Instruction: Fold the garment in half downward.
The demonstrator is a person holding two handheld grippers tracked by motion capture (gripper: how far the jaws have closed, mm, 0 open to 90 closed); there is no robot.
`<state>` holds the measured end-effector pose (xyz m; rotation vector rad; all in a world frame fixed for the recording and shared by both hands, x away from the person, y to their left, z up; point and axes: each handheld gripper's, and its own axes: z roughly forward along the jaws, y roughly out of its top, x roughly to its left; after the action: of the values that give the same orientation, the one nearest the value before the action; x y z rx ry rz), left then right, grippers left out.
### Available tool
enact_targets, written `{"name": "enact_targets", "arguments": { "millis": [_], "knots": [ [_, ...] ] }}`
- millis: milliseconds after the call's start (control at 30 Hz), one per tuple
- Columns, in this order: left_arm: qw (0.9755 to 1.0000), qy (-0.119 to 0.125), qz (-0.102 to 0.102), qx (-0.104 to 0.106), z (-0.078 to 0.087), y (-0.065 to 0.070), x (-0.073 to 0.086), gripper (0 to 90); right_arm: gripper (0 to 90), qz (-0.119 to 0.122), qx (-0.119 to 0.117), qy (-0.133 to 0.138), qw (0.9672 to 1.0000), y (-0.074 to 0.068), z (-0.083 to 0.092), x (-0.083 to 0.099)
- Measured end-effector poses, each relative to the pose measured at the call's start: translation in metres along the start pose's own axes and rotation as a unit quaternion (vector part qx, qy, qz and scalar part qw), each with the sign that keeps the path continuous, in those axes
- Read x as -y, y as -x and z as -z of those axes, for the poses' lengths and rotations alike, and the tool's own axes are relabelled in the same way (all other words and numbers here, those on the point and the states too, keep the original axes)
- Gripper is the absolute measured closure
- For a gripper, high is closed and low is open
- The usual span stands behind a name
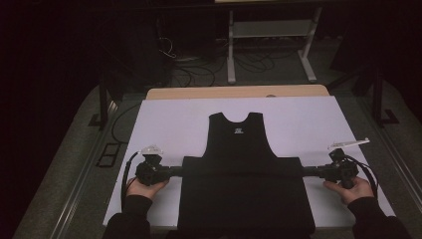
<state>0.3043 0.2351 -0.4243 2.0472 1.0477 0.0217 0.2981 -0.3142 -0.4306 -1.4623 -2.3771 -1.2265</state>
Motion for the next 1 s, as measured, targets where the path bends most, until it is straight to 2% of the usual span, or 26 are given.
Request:
{"name": "enact_targets", "arguments": {
  "millis": [233, 300, 500, 633, 900, 1000],
  "knots": [
    [0.9998, -0.015, 0.008, 0.0, -0.005, -0.002, 0.002, 86.3, 83.6, 0.001, 0.008, -0.017, 0.9998, 0.001, -0.004, 0.001],
    [0.9998, -0.02, 0.005, 0.001, -0.007, -0.003, 0.002, 86.1, 83.3, -0.007, 0.011, -0.023, 0.9996, 0.001, -0.006, 0.001],
    [0.9993, -0.038, -0.002, 0.002, -0.014, -0.003, 0.003, 84.7, 78.9, -0.007, 0.021, -0.025, 0.9994, 0.002, -0.006, 0.001],
    [0.9991, -0.041, -0.006, -0.004, -0.016, -0.003, 0.003, 79.7, 70.9, -0.003, 0.028, -0.022, 0.9994, 0.002, -0.006, 0.0],
    [0.9995, -0.027, -0.008, -0.015, -0.015, -0.004, 0.002, 61.0, 51.5, 0.019, 0.04, -0.003, 0.999, -0.002, -0.004, -0.002],
    [0.9992, -0.026, -0.022, -0.02, -0.014, -0.004, 0.001, 53.6, 45.1, 0.032, 0.039, 0.009, 0.9987, -0.003, -0.002, -0.003]
  ]
}}
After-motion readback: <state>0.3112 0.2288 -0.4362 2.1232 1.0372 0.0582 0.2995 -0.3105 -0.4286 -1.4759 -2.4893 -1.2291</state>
